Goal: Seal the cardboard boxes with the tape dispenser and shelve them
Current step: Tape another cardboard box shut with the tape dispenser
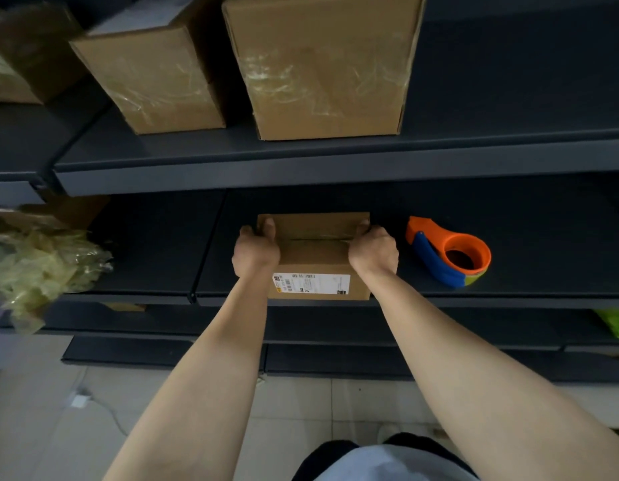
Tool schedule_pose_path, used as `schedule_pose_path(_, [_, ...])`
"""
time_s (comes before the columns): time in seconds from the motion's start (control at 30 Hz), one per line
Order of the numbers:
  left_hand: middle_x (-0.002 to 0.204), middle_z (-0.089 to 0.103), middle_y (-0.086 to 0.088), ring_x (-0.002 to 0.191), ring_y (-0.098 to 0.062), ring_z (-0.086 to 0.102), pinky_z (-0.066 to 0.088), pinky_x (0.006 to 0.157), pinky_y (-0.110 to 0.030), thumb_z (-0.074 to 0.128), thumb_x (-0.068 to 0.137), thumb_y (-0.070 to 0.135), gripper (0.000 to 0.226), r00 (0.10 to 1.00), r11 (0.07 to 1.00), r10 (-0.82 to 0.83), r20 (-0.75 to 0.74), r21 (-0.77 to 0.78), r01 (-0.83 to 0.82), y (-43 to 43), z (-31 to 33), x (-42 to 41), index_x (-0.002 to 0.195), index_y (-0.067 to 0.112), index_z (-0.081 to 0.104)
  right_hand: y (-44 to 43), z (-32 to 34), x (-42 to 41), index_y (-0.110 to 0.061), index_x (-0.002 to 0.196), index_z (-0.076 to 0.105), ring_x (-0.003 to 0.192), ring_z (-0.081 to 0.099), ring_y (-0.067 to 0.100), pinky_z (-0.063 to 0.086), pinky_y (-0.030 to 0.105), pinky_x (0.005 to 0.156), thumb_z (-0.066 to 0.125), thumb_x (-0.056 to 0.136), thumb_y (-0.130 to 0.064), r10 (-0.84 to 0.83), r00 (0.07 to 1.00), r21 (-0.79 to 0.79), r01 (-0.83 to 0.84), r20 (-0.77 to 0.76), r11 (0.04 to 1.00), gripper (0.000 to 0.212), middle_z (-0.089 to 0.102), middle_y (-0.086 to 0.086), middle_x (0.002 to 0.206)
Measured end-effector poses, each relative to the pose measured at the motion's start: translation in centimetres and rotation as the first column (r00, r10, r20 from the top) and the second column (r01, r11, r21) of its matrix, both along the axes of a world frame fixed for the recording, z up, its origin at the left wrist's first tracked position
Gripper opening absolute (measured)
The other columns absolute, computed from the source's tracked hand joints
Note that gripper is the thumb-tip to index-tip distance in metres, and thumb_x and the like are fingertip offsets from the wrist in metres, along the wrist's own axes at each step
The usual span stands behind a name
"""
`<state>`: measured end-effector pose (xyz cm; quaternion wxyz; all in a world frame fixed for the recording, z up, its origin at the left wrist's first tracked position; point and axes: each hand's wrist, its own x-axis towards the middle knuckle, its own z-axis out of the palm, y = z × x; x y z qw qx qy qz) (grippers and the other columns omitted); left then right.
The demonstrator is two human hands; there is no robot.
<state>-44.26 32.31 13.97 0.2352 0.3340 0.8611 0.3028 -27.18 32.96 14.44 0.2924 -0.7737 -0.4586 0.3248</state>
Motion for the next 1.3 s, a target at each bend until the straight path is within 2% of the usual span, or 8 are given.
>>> schedule_pose_path(0.23, [0.082, 0.063, -0.002, 0.069, -0.019, 0.059, 0.039, 0.055, -0.029, 0.041, 0.087, 0.067, 0.058, 1.000, 1.000, -0.003, 0.023, -0.001, 0.003, -0.3, -0.1, -0.1, 0.089, 0.012, 0.059, 0.3, -0.2, 0.1, -0.013, 0.112, 0.052, 0.069, 0.051, 0.014, 0.041, 0.026, 0.053, 0.054, 0.084, -0.065, 0.093, 0.993, -0.086, -0.099, -0.072, 0.991, 0.059, 0.051, 0.000, 0.088])
schedule_pose_path(0.37, [0.069, 0.060, -0.001, 0.059, -0.016, 0.057, 0.035, 0.047, -0.027, 0.040, 0.089, 0.065, 0.054, 0.993, 0.998, 0.054, 0.107, 0.034, -0.058, -0.3, 0.0, -0.8, 0.071, 0.016, 0.054, 0.6, -0.1, 0.6, -0.005, 0.104, 0.059, 0.071, 0.059, 0.020, 0.044, 0.031, 0.059, 0.039, 0.097, -0.053, 0.076, 0.990, -0.059, -0.083, -0.115, 0.995, 0.052, 0.063, 0.010, 0.091])
schedule_pose_path(0.53, [0.065, 0.058, -0.002, 0.052, -0.016, 0.054, 0.033, 0.044, -0.026, 0.030, 0.090, 0.068, 0.061, 0.989, 0.996, 0.074, 0.130, 0.036, -0.079, -0.3, 0.1, -0.9, 0.076, 0.014, 0.052, 0.3, 0.0, 1.2, -0.007, 0.130, 0.048, 0.072, 0.057, 0.017, 0.041, 0.028, 0.055, 0.032, 0.098, -0.054, 0.038, 0.965, -0.099, -0.065, -0.258, 0.993, 0.059, 0.060, 0.009, 0.104])
schedule_pose_path(0.73, [0.061, 0.052, -0.002, 0.049, -0.016, 0.049, 0.035, 0.044, -0.026, 0.033, 0.097, 0.054, 0.048, 0.975, 0.991, 0.123, 0.185, 0.035, -0.132, -0.3, 0.3, -1.1, 0.070, 0.016, 0.046, -0.1, 0.0, 1.1, -0.014, 0.105, 0.051, 0.061, 0.055, 0.012, 0.039, 0.025, 0.047, 0.038, 0.096, -0.056, 0.058, 0.968, -0.110, -0.087, -0.246, 0.990, 0.045, 0.055, 0.001, 0.076])
schedule_pose_path(0.83, [0.062, 0.051, -0.002, 0.050, -0.016, 0.048, 0.036, 0.044, -0.026, 0.036, 0.097, 0.052, 0.043, 0.972, 0.994, 0.108, 0.209, 0.008, -0.112, -0.4, 0.5, -1.3, 0.073, 0.017, 0.045, -0.1, 0.3, 1.0, -0.013, 0.114, 0.050, 0.061, 0.054, 0.012, 0.037, 0.026, 0.047, 0.033, 0.098, -0.054, 0.040, 0.966, -0.111, -0.071, -0.255, 0.991, 0.047, 0.052, 0.000, 0.075])
schedule_pose_path(1.1, [0.087, 0.063, -0.007, 0.086, -0.027, 0.065, 0.053, 0.082, -0.038, 0.044, 0.090, 0.061, 0.049, 0.869, 0.990, 0.107, 0.484, 0.028, -0.138, -1.3, 0.6, -1.3, 0.087, 0.013, 0.054, -0.2, 1.1, 0.8, -0.006, 0.132, 0.045, 0.061, 0.047, 0.011, 0.039, 0.026, 0.054, 0.030, 0.100, -0.050, -0.016, 0.945, -0.166, -0.041, -0.326, 0.985, 0.056, 0.045, -0.001, 0.074])
schedule_pose_path(1.2, [0.102, 0.064, -0.008, 0.090, -0.028, 0.065, 0.054, 0.084, -0.041, 0.051, 0.087, 0.059, 0.053, 0.873, 0.987, 0.077, 0.481, 0.086, -0.134, -2.0, 0.4, -1.0, 0.114, 0.013, 0.051, -0.6, 1.3, 0.7, -0.007, 0.132, 0.044, 0.061, 0.050, 0.012, 0.044, 0.028, 0.061, 0.032, 0.099, -0.052, -0.054, 0.935, -0.195, -0.017, -0.351, 0.981, 0.057, 0.048, 0.000, 0.075])
schedule_pose_path(1.3, [0.100, 0.064, -0.007, 0.088, -0.027, 0.065, 0.055, 0.084, -0.043, 0.064, 0.081, 0.055, 0.049, 0.855, 0.977, 0.062, 0.515, 0.142, -0.156, -2.5, 0.2, -0.8, 0.109, 0.018, 0.049, -1.0, 1.2, 0.6, -0.008, 0.131, 0.044, 0.069, 0.055, 0.013, 0.042, 0.027, 0.056, 0.033, 0.099, -0.053, -0.066, 0.932, -0.197, -0.006, -0.358, 0.980, 0.056, 0.049, 0.001, 0.074])
